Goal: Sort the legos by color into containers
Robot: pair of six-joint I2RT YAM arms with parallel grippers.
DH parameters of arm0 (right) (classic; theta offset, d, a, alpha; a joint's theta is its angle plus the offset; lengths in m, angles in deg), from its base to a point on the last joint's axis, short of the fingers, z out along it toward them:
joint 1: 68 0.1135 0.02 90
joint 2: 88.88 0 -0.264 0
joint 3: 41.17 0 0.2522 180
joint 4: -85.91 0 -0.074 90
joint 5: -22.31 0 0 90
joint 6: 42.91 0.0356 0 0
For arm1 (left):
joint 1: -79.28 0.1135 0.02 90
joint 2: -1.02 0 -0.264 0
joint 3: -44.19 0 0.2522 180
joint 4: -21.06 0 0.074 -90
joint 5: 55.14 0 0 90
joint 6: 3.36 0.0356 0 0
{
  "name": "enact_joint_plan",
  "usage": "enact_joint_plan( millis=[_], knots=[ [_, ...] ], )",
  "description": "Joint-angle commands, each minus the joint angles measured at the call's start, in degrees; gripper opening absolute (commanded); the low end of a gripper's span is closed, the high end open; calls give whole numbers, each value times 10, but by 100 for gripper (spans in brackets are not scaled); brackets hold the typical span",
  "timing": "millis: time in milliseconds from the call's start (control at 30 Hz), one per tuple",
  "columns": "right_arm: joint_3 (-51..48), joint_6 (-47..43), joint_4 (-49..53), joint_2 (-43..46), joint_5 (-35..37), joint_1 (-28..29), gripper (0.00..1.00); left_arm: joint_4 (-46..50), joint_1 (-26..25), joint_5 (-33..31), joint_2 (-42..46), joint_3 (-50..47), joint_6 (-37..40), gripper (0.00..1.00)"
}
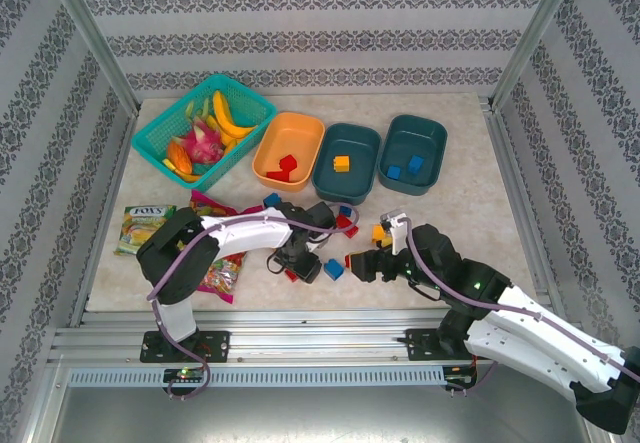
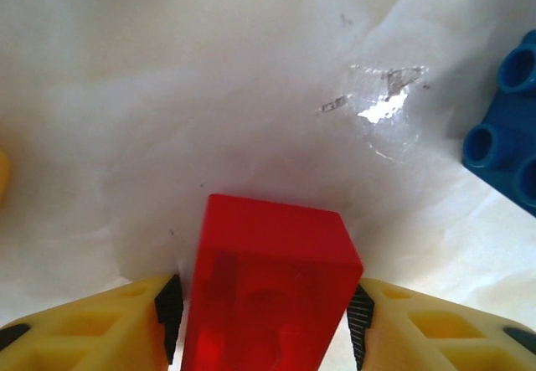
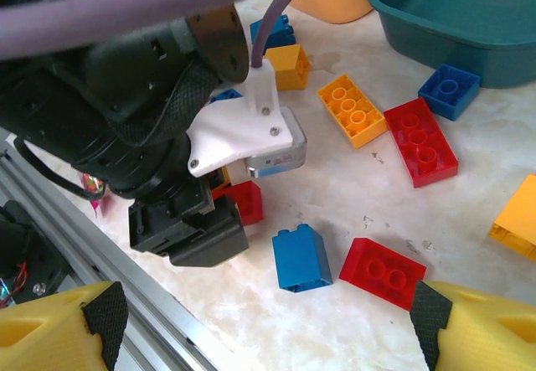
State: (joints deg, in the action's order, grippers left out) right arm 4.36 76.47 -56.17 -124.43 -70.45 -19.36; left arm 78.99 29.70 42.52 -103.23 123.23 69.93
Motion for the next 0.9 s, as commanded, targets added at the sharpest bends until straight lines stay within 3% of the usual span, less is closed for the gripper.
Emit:
enact_joint_plan(
  millis=[0, 200, 400, 667, 867],
  knots=[
    [-7, 12, -8, 7, 10, -9, 89, -1, -12, -30, -9, 10, -7, 53],
    [-2, 10, -12, 3, 2, -21, 89, 6, -15, -68, 14, 16, -26, 38],
    [28, 16, -33, 1, -4, -47, 90, 52, 22, -69, 65, 91, -65, 38],
    [116, 32, -113, -94, -25, -128, 92, 84, 154, -30, 54, 254, -72, 39],
    [206, 44, -126, -221, -43, -163, 91, 92, 233, -30, -28, 372, -54, 39]
  ],
)
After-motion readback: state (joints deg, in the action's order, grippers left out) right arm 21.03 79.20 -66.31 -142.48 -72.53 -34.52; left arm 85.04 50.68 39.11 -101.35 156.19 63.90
